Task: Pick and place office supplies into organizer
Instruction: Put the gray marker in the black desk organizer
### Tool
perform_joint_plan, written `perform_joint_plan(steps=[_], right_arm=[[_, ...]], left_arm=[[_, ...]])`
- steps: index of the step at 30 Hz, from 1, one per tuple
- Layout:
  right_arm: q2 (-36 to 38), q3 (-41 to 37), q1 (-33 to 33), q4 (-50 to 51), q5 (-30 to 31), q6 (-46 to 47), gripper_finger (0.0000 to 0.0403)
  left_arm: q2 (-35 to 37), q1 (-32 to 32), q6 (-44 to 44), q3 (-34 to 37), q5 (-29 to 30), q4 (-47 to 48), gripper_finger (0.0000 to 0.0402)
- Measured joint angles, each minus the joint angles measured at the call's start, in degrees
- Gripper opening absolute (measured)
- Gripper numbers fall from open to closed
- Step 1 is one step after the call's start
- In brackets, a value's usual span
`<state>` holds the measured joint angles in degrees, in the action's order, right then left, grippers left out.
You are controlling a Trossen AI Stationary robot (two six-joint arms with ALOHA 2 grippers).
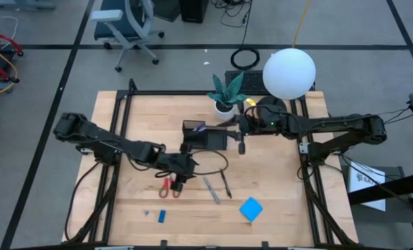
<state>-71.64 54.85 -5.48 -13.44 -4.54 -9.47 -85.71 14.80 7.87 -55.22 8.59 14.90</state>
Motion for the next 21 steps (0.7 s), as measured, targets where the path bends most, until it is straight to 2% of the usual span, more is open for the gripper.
perform_joint_plan(steps=[5, 12, 21], right_arm=[[2.9, 0.0, 1.0, 3.7, 0.0, 0.0, 0.0080], [3.9, 0.0, 1.9, 5.2, 0.0, -0.1, 0.0079], [3.9, 0.0, 1.8, 6.2, 0.0, -0.1, 0.0078]], left_arm=[[-7.1, 0.1, 1.3, -6.1, -1.3, 2.7, 0.0225], [-17.2, 0.1, 2.2, -14.9, -3.2, 11.3, 0.0225], [-25.4, 0.2, 5.4, -21.3, -4.1, 15.2, 0.0225]])
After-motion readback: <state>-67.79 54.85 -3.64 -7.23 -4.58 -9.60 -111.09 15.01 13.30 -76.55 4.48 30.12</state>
